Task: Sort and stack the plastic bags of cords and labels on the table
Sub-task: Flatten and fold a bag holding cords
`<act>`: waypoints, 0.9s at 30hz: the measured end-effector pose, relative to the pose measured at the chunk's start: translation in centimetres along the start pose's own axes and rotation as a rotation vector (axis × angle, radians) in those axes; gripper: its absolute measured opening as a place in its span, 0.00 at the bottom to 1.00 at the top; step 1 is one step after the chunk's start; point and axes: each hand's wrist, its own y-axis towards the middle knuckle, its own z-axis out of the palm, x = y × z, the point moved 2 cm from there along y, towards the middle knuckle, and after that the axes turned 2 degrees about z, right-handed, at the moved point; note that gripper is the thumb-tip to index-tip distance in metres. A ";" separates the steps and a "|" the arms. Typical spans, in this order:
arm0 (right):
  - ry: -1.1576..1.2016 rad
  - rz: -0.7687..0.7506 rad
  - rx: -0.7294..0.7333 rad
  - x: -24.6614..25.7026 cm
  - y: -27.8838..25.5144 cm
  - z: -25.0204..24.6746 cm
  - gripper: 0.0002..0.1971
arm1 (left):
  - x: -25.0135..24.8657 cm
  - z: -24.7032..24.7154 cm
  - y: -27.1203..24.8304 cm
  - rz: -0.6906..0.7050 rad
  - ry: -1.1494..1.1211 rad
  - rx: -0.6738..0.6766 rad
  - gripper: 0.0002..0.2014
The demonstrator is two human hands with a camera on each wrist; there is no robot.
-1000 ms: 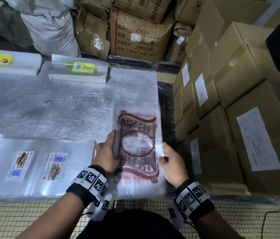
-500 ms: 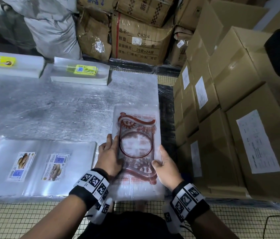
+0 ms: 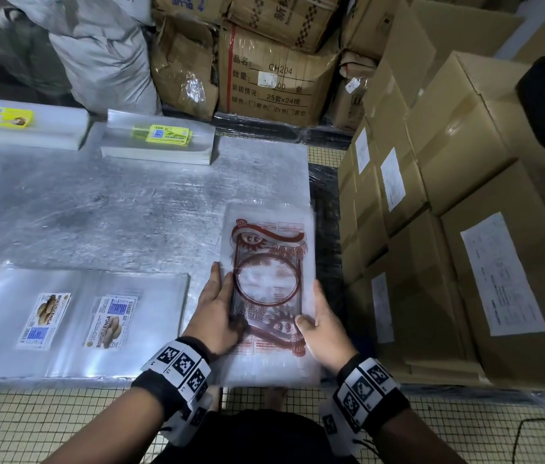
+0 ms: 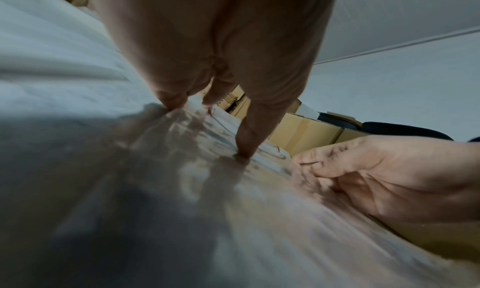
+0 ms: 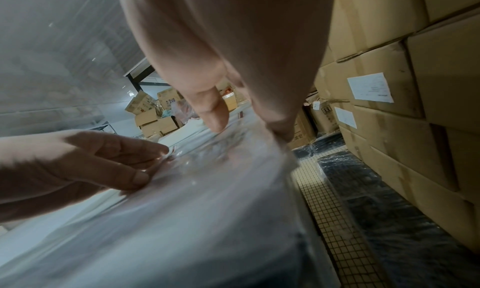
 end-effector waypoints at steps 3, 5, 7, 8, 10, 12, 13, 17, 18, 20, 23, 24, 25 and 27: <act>-0.018 -0.003 0.020 0.1 -0.3 -0.1 0.40 | 0.3 0.3 -0.1 0.003 0.000 0.007 0.49; -0.051 -0.018 0.027 0.2 -0.5 -0.2 0.41 | 0.3 0.3 -0.2 -0.001 -0.016 0.012 0.49; -0.109 -0.028 0.033 0.3 -0.6 -0.4 0.41 | 0.3 0.2 -0.3 -0.002 -0.023 0.019 0.50; -0.152 -0.031 0.033 0.3 -0.7 -0.5 0.41 | 0.2 0.1 -0.4 -0.002 -0.021 0.021 0.51; -0.241 -0.068 0.009 0.2 -0.7 -0.7 0.44 | 0.1 -0.3 -0.4 0.000 0.001 0.015 0.53; -0.330 -0.164 -0.018 -0.2 -0.2 -0.7 0.47 | -0.1 -0.6 -0.3 0.014 0.092 0.003 0.56; -0.400 -0.218 -0.025 -0.3 0.1 -0.6 0.48 | -0.4 -0.7 -0.3 0.024 0.174 0.021 0.58; -0.736 -0.362 0.023 0.0 0.9 -0.1 0.51 | -0.7 0.1 0.0 0.042 0.436 0.201 0.66; -0.785 -0.380 0.046 -0.2 1.1 0.1 0.54 | -0.6 0.4 0.1 0.030 0.470 0.237 0.67; -0.840 -0.404 0.077 -0.7 1.5 0.3 0.58 | -0.2 0.9 0.3 0.001 0.514 0.298 0.67; -0.852 -0.415 0.088 -1.4 2.1 0.5 0.58 | 0.1 1.0 0.4 -0.028 0.536 0.334 0.67; -0.849 -0.417 0.085 -1.5 2.1 0.5 0.57 | 0.1 0.9 0.4 -0.030 0.540 0.342 0.67; -0.848 -0.419 0.081 -1.6 2.2 0.5 0.55 | 0.0 0.9 0.3 -0.029 0.541 0.351 0.67; -0.833 -0.422 0.074 -1.7 2.2 0.6 0.54 | -0.1 0.8 0.2 -0.031 0.533 0.366 0.67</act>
